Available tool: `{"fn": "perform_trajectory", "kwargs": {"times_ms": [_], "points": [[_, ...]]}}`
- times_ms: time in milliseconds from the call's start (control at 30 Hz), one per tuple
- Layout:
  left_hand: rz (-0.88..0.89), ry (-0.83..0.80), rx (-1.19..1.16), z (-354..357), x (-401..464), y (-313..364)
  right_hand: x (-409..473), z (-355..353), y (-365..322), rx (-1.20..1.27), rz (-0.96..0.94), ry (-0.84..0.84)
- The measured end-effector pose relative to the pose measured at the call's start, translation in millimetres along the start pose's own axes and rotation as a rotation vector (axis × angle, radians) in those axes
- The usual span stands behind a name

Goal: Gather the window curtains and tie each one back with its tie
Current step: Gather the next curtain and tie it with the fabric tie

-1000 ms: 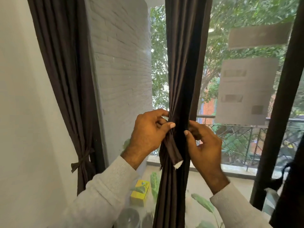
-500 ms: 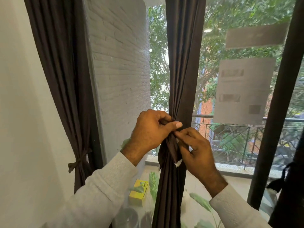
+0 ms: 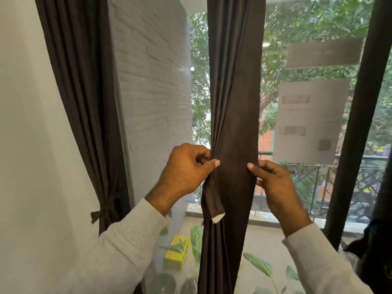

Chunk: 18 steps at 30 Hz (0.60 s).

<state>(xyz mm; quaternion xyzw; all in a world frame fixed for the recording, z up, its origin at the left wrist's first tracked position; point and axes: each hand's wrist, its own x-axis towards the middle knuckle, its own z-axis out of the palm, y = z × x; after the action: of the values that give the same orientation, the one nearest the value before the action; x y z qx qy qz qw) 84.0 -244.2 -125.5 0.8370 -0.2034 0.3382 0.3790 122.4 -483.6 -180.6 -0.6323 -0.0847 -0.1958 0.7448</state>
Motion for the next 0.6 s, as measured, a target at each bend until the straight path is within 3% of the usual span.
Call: {"fn": "perform_trajectory", "kwargs": {"times_ms": [33,100,167,233,600], "points": [[-0.001,0.012,0.001,-1,-1,-2,-8,2,0,-0.014,-0.043,0.116],[0.001,0.036,0.000,0,-3,-4,-29,10,2,-0.272,-0.275,0.360],[0.014,0.055,-0.004,4,-5,-2,-54,24,5,-0.530,-0.618,0.353],[0.035,0.053,-0.006,9,-6,2,-70,35,12,-0.668,-0.833,0.255],[0.068,-0.043,-0.131,20,0,4,-64,37,18,-0.548,-0.815,-0.064]]}}
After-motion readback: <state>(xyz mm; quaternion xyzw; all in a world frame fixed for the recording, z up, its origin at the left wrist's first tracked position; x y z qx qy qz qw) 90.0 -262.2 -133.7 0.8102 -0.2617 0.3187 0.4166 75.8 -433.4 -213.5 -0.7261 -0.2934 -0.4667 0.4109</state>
